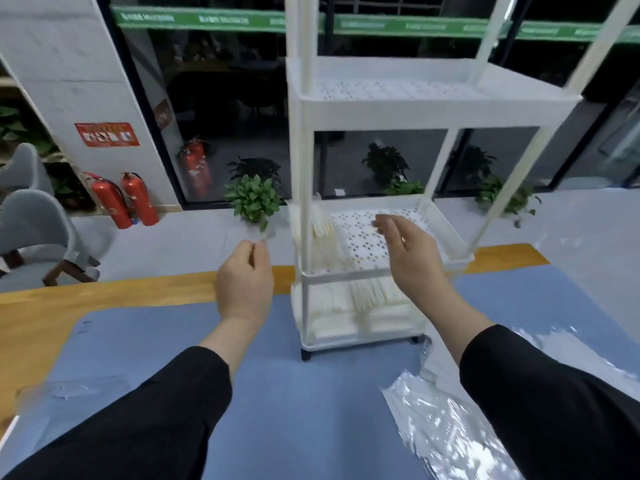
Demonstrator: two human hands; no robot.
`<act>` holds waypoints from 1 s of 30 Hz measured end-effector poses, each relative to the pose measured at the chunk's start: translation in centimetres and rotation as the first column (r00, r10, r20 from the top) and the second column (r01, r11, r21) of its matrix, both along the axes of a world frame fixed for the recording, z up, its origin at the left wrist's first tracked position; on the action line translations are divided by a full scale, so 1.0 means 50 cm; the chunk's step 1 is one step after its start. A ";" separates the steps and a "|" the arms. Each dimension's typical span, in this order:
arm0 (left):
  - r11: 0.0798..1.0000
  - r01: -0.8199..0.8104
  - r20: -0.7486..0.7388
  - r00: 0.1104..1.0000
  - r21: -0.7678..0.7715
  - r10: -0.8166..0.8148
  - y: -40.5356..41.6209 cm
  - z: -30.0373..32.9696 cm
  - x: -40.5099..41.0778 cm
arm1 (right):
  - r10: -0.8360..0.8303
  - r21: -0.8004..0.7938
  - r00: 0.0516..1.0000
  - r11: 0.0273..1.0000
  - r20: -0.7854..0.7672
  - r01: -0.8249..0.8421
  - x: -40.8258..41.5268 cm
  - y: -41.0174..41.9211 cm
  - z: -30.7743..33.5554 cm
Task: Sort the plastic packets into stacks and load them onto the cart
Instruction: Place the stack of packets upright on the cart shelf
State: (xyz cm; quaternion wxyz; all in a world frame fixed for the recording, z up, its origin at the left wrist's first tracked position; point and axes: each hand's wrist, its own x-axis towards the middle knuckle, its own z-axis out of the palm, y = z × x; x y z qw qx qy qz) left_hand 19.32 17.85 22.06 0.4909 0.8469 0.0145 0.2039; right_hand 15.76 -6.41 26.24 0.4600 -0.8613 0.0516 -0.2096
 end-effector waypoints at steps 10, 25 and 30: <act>0.622 0.704 -0.407 0.708 0.344 -0.577 -0.280 -0.198 -0.295 | -0.281 -0.257 0.825 0.951 -0.490 0.171 -0.457 -0.329 -0.300; 0.524 0.840 -0.764 0.430 0.143 -0.481 -0.808 -0.307 -0.296 | -0.316 -0.378 0.662 0.924 -0.680 0.054 -0.449 -0.749 -0.425; 0.630 0.773 -0.839 0.387 0.068 -0.383 -0.907 -0.350 -0.281 | -0.163 -0.313 0.691 0.945 -0.704 -0.096 -0.325 -0.766 -0.497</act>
